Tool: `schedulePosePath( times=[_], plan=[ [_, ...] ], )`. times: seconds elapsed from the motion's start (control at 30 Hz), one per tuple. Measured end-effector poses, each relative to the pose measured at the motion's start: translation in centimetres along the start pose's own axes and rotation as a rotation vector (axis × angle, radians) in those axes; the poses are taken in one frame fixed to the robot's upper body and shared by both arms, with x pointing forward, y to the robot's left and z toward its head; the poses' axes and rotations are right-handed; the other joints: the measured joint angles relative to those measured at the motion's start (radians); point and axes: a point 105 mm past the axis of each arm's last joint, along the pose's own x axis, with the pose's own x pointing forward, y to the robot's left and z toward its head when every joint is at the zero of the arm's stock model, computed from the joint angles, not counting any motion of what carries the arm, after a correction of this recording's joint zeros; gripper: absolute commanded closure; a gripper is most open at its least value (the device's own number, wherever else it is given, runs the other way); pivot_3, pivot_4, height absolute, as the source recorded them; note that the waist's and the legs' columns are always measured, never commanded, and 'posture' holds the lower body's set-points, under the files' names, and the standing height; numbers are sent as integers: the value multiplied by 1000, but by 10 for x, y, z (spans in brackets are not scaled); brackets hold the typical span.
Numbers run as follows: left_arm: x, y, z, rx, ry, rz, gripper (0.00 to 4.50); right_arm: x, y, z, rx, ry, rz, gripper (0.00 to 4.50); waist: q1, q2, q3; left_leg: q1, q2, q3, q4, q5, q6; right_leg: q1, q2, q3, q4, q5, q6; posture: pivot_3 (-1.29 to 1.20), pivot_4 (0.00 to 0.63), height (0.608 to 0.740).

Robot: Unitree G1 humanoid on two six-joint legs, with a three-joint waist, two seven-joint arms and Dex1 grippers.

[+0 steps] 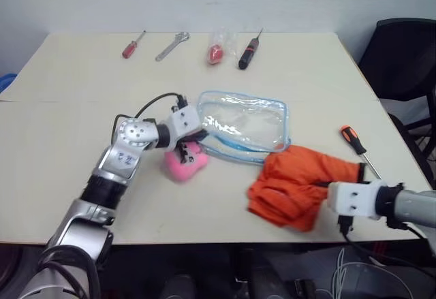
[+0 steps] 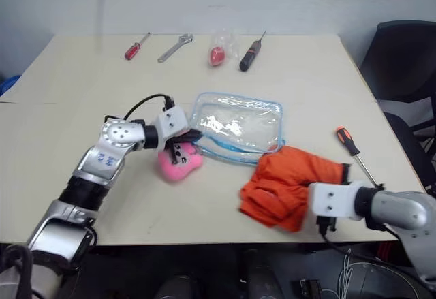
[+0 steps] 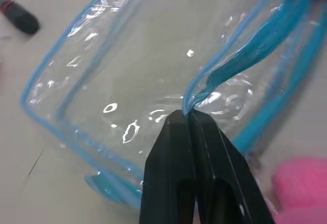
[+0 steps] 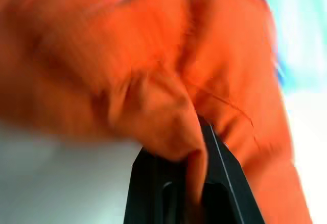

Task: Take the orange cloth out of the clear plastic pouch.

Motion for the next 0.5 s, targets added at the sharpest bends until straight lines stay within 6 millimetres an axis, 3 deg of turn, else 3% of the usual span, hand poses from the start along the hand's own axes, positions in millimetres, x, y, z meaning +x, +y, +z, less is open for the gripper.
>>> schedulePosePath(
  times=[0.2,0.4,0.47,0.5],
  plan=[
    [-27,-17,-18,133,113,-71,4500,-1,-25,-46,146,129,-259,4481,-1,1,0,0,0,1,0,0,-1,0,1,1,1,-1,-1,0,150,740],
    [-18,-20,-13,65,70,-70,4500,27,-28,-38,300,26,-308,4481,-1,1,0,0,-1,1,0,0,0,-1,1,2,2,-1,-1,0,150,740],
    [-14,-22,-10,35,46,-74,4500,34,-22,-33,339,7,-254,3906,-1,1,-1,0,-1,1,0,0,1,-1,0,2,2,-1,-1,0,150,740],
    [-13,-23,-9,17,35,-75,4274,35,-20,-33,354,6,-230,3674,0,1,-1,0,-1,1,0,0,1,-1,0,2,2,-1,-1,0,150,740]
  ],
)
